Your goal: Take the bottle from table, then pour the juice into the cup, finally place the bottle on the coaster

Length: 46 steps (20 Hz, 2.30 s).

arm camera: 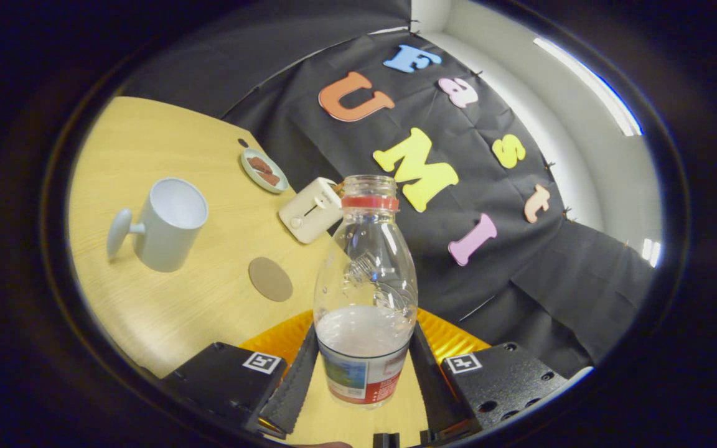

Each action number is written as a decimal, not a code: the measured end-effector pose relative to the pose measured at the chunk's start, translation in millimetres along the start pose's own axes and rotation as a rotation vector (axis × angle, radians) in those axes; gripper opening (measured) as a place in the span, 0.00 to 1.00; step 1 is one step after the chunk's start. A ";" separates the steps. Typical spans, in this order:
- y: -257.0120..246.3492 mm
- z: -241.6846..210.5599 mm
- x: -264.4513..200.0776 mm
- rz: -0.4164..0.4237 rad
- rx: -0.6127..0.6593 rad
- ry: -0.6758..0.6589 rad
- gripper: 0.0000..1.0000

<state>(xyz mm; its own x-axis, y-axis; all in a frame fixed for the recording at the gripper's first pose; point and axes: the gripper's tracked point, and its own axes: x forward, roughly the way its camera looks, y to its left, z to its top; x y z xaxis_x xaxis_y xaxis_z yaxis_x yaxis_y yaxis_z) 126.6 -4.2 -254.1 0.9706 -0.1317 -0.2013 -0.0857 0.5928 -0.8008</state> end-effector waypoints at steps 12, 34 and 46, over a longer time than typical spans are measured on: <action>21.8 30.2 6.5 -0.040 -0.414 -0.002 0.81; 37.8 69.9 13.2 -0.043 -0.735 -0.035 0.81; 26.1 83.1 5.6 -0.103 -0.806 -0.060 0.81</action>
<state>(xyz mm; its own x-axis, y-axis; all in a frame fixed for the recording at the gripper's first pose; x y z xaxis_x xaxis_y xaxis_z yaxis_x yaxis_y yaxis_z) 148.5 76.6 -229.3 0.9909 -0.0979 -0.0924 -0.1087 -0.1767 -0.9782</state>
